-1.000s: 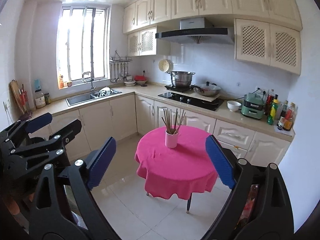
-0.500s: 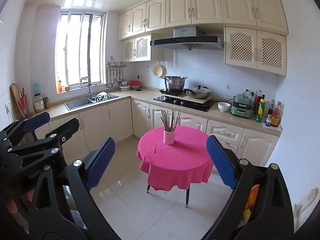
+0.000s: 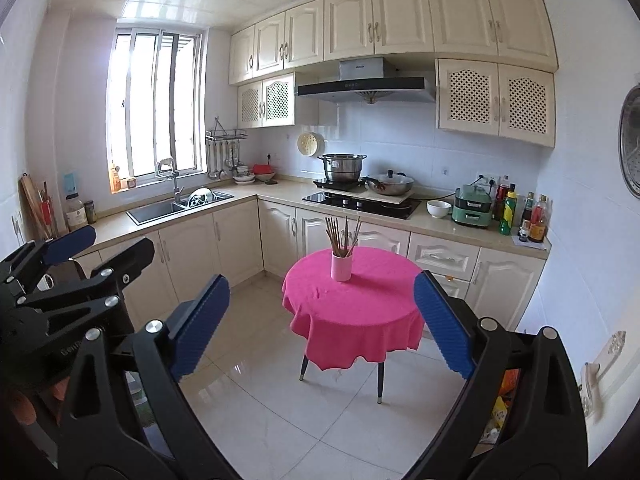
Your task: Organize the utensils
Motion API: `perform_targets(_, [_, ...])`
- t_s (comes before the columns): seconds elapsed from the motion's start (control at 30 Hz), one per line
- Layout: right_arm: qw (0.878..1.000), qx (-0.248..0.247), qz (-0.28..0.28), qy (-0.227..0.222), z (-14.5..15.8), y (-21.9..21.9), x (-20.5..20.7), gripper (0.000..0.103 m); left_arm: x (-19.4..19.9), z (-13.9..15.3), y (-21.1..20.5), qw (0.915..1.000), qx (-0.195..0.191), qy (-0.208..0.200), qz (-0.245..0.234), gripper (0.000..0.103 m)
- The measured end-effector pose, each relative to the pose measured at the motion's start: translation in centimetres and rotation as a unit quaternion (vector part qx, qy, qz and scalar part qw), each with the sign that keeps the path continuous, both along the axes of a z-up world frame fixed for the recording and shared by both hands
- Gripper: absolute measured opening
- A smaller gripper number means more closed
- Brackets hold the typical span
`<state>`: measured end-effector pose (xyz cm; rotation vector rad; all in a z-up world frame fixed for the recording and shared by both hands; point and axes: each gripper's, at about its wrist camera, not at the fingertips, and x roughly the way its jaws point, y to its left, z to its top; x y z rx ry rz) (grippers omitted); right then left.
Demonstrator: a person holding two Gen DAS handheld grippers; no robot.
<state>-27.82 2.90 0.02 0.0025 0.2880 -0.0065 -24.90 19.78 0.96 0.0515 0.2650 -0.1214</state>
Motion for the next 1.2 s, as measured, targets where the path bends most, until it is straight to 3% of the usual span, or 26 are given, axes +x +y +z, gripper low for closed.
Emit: perform_targets(1.2, [1.000, 0.008, -0.005, 0.010, -0.3, 1.9, -0.9, 0.092, -1.1, 0.1, 1.4, 0.9999, -0.001, -0.006, -0.011, 0.078])
